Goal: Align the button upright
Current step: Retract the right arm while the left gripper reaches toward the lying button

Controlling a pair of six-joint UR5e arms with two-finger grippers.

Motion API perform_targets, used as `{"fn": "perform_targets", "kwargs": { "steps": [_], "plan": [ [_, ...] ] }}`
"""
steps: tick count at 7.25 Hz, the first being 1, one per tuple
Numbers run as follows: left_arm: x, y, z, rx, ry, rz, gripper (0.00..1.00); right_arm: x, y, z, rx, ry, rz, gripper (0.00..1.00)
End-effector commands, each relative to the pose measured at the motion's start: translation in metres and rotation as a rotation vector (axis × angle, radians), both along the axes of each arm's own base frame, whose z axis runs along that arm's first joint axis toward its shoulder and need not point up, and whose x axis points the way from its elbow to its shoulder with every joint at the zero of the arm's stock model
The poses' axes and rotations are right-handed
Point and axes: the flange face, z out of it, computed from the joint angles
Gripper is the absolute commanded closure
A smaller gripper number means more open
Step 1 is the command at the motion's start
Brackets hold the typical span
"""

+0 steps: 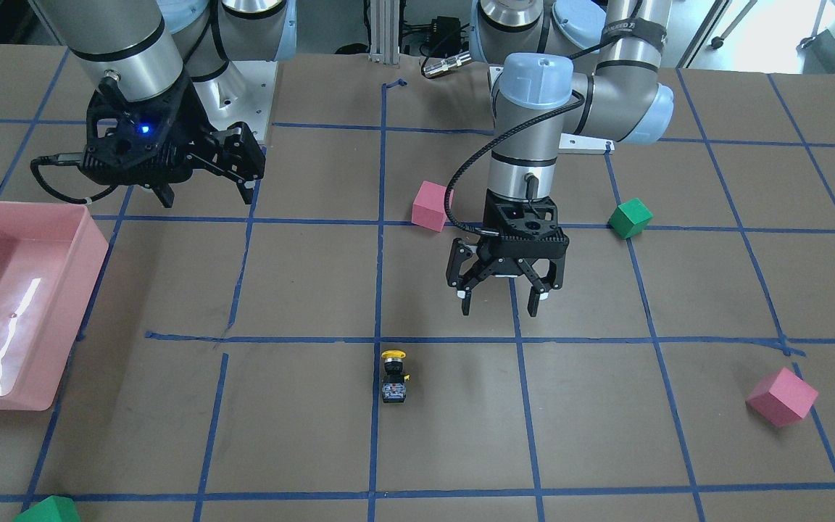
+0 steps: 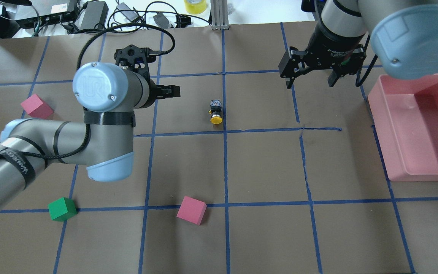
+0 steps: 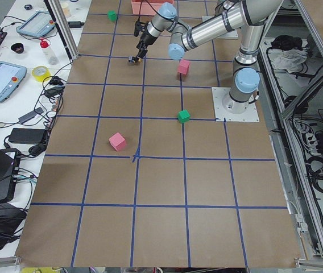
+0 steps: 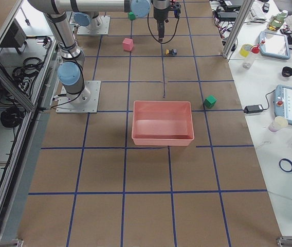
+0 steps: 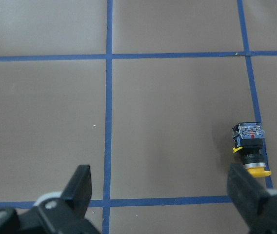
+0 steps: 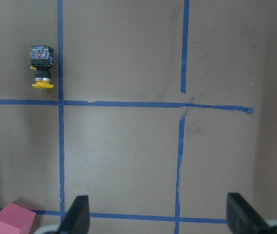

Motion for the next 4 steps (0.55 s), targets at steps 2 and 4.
{"fn": "perform_targets", "kwargs": {
  "steps": [2, 4],
  "plan": [
    [-0.051, 0.01, -0.072, -0.071, 0.033, -0.018, 0.0, -0.01, -0.002, -0.009, 0.022, -0.013, -0.012, 0.0],
    [-0.079, 0.026, -0.119, -0.104, 0.015, -0.058, 0.0, -0.026, -0.005, -0.007, 0.015, 0.001, 0.021, 0.0]
  ]
}}
